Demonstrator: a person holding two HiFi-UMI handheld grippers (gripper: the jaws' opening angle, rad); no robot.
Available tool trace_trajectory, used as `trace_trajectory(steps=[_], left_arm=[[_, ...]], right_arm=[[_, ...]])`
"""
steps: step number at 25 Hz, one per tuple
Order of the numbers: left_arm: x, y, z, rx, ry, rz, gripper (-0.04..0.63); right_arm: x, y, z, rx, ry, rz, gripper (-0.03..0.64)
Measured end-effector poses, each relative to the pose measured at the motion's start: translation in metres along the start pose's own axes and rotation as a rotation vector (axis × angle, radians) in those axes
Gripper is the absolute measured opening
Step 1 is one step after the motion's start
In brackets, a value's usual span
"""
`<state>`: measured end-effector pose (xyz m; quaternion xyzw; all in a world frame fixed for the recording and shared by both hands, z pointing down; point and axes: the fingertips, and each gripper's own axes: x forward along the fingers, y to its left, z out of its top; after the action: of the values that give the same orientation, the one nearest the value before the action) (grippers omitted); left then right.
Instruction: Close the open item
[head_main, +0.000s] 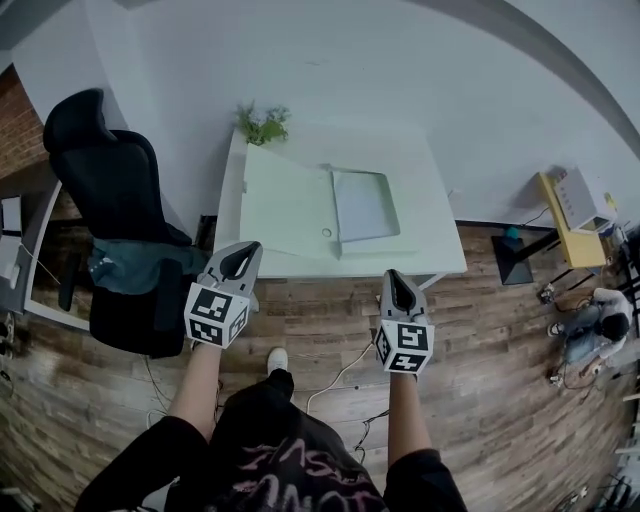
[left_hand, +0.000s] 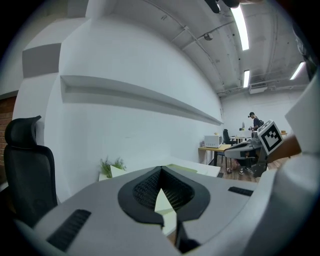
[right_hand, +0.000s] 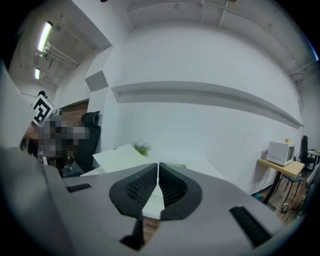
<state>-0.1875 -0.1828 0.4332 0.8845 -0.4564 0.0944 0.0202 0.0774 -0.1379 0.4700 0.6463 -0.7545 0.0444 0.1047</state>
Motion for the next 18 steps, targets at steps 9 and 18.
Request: trace_trajectory(steps=[9,18], left_arm=[[0.063,0.109,-0.009,-0.028,0.038,0.054,0.012],[0.103,0.173,-0.058,-0.096,0.13,0.098,0.012]], right_arm=[[0.106,0.008,0.024,-0.011,0.014,0.008,0.026],[0.164,0.0,0.012,-0.033,0.094,-0.006,0.026]])
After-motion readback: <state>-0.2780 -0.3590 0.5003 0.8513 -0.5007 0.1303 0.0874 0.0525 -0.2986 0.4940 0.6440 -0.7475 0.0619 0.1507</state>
